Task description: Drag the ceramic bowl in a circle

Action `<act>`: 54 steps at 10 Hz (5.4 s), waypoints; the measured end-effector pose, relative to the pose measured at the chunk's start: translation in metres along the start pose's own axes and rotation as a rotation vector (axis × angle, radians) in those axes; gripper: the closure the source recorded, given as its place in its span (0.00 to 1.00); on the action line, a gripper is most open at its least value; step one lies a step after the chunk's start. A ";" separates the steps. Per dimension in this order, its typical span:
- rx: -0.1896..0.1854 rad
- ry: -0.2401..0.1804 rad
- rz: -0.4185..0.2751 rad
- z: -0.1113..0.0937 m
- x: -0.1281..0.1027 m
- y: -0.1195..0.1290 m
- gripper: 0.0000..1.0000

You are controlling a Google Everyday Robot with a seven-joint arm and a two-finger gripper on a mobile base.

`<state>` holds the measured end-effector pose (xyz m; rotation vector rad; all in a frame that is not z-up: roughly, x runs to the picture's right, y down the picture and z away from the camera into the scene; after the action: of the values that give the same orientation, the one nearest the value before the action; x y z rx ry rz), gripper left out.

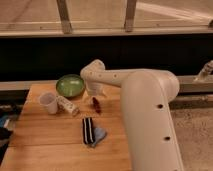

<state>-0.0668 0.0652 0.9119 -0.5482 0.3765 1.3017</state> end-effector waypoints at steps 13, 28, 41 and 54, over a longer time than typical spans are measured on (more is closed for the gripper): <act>0.000 0.000 0.000 0.000 0.000 0.000 0.20; -0.126 -0.318 -0.129 -0.058 -0.095 0.049 0.20; -0.109 -0.228 -0.153 -0.001 -0.099 0.055 0.20; -0.246 -0.269 -0.188 0.038 -0.113 0.060 0.84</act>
<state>-0.1532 0.0070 0.9959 -0.5901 -0.0585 1.2267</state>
